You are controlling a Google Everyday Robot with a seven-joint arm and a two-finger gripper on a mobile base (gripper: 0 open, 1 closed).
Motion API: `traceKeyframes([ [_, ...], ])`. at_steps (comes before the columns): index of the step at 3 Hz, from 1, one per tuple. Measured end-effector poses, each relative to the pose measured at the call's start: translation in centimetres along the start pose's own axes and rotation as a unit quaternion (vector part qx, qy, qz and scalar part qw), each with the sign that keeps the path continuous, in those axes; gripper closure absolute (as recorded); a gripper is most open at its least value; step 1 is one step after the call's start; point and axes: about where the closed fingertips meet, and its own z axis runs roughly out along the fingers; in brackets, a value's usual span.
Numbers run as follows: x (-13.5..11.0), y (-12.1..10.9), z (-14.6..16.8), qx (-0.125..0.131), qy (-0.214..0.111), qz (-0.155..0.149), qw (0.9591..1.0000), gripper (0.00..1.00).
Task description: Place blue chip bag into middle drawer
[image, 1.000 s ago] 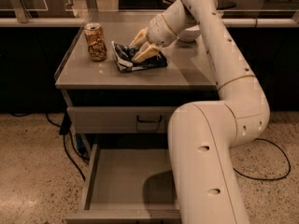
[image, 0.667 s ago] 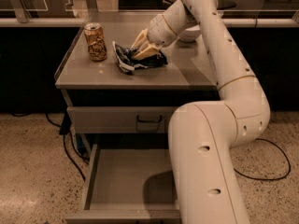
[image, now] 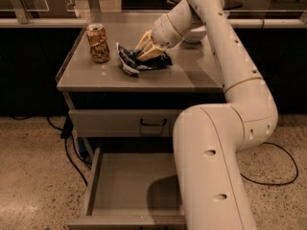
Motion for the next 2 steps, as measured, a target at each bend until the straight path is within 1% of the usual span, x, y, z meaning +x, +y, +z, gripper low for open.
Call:
traceKeyframes([
  [1,-1.0,-0.6,0.8,-0.006,0.009,-0.008,0.9999,1.00],
  [2,-5.0,-1.6,0.7,-0.017,0.034,-0.046,0.9982,1.00],
])
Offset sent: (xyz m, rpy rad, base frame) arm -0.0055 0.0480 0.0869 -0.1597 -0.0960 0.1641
